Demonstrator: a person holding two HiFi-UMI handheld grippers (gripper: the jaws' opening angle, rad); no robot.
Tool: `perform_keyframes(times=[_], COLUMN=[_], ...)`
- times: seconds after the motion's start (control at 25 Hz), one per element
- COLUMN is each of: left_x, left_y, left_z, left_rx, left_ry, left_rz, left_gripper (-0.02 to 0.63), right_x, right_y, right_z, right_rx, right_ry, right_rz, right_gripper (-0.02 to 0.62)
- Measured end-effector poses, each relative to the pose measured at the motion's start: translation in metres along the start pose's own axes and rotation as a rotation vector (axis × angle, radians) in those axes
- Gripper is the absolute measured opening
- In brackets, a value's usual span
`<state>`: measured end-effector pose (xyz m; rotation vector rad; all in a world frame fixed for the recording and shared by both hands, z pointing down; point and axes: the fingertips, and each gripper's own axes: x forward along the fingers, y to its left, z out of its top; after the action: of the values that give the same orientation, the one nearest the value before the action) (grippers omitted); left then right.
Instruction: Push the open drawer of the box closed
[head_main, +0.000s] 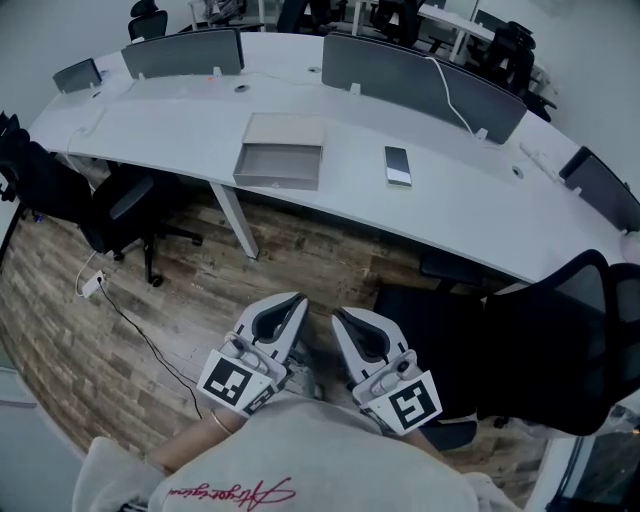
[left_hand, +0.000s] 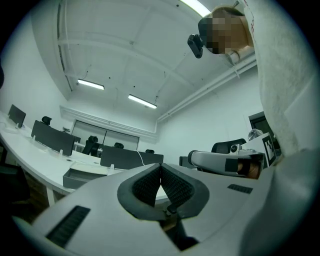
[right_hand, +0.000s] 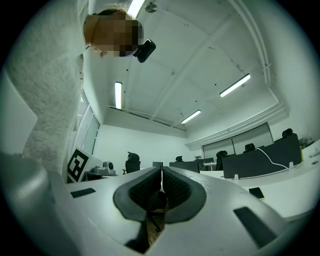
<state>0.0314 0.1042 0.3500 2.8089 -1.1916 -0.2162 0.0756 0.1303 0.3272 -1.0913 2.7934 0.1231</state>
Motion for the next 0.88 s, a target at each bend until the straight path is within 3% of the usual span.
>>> perform_keyframes(times=[0.32, 0.88], left_x=[0.016, 0.087], left_y=[0.038, 0.152], left_z=[0.005, 0.018], left_rx=[-0.011, -0.024], left_ry=[-0.037, -0.041], left_rz=[0.036, 0.039], left_gripper=[0.017, 0.017], right_x=[0.033, 0.142], right_y=[-0.024, -0.092], right_z=[-0.007, -0.018], right_rx=[-0.018, -0.048], right_ry=[0.003, 0.015], right_rz=[-0.001, -0.001], right_gripper=[0.018, 0.018])
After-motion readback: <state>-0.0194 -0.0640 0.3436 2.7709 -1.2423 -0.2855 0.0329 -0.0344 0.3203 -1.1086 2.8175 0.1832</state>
